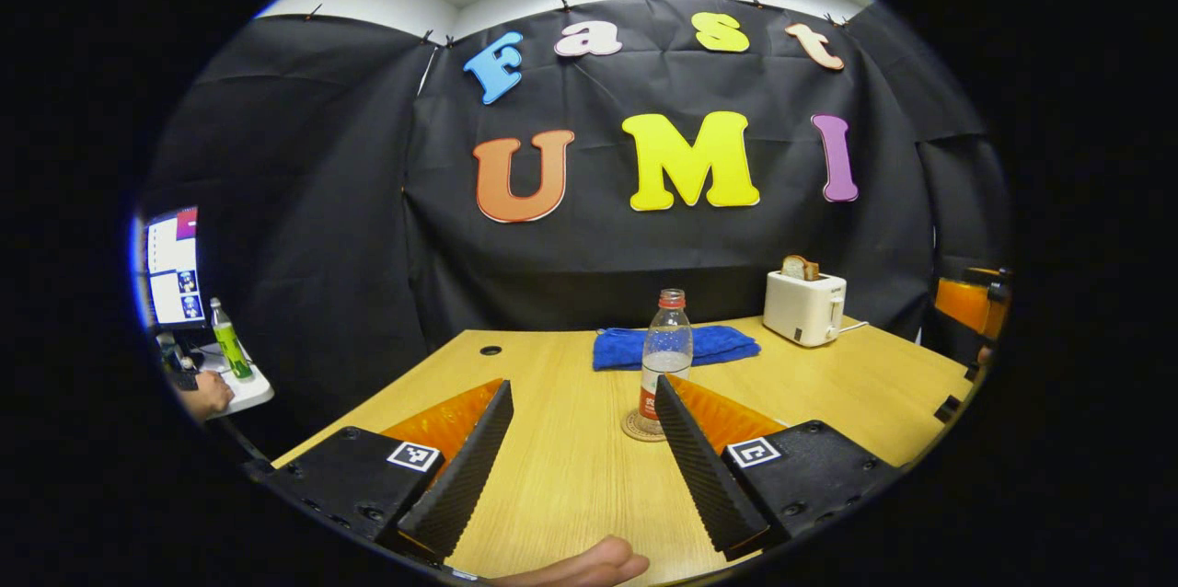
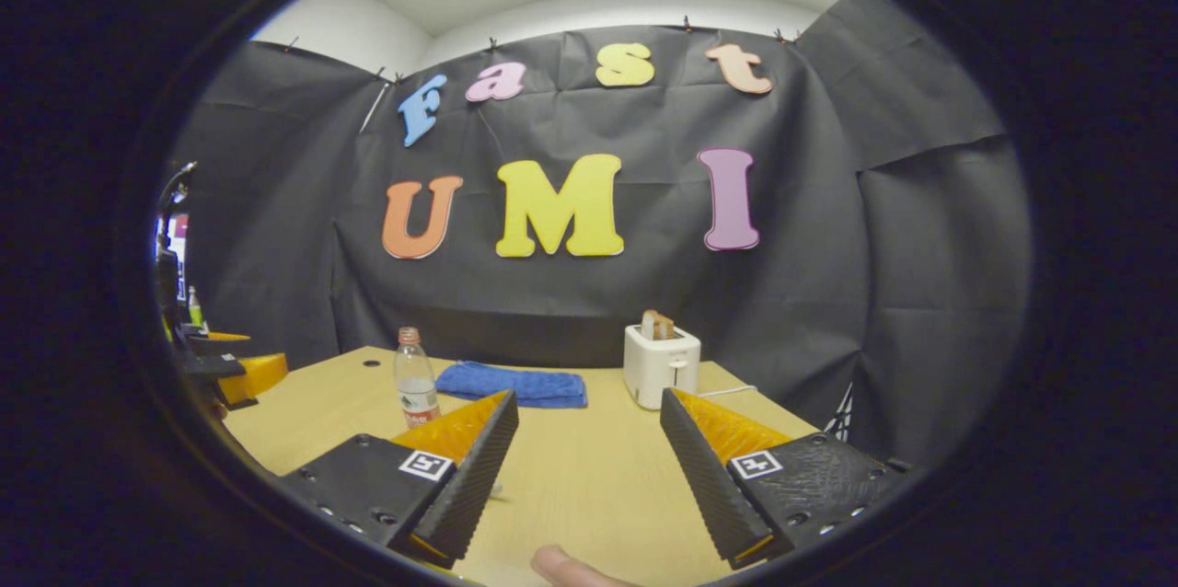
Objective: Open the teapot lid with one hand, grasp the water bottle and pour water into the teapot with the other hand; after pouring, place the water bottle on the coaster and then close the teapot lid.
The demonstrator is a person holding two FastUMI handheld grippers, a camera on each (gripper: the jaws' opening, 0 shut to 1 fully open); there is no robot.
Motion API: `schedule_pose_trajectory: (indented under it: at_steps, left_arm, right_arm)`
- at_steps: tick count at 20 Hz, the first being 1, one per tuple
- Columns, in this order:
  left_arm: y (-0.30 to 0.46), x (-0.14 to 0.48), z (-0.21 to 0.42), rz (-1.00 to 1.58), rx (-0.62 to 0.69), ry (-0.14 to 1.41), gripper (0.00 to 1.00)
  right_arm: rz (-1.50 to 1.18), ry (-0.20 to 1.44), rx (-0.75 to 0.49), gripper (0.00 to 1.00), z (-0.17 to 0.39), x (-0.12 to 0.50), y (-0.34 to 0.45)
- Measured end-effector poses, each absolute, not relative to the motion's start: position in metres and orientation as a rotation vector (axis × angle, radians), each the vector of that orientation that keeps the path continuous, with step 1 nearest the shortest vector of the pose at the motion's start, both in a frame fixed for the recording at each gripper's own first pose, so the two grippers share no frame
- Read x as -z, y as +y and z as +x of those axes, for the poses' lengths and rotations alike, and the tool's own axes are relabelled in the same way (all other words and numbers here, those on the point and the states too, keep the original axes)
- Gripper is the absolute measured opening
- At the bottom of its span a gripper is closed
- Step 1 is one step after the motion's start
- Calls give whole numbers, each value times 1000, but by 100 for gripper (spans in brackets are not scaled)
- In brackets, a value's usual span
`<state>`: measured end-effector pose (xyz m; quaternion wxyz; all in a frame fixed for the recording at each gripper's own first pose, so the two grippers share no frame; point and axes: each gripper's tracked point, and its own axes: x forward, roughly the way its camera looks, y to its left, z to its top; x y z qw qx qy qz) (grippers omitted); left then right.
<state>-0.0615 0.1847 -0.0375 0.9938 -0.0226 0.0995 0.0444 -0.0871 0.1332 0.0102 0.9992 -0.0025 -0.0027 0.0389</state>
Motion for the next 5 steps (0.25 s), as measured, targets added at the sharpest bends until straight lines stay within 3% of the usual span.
schedule_pose_trajectory:
  at_steps: [5]
  left_arm:
    - [195, 41, -60, -30, -120, 205, 97]
  right_arm:
    - [-13, 32, -93, 94, -79, 1, 137]
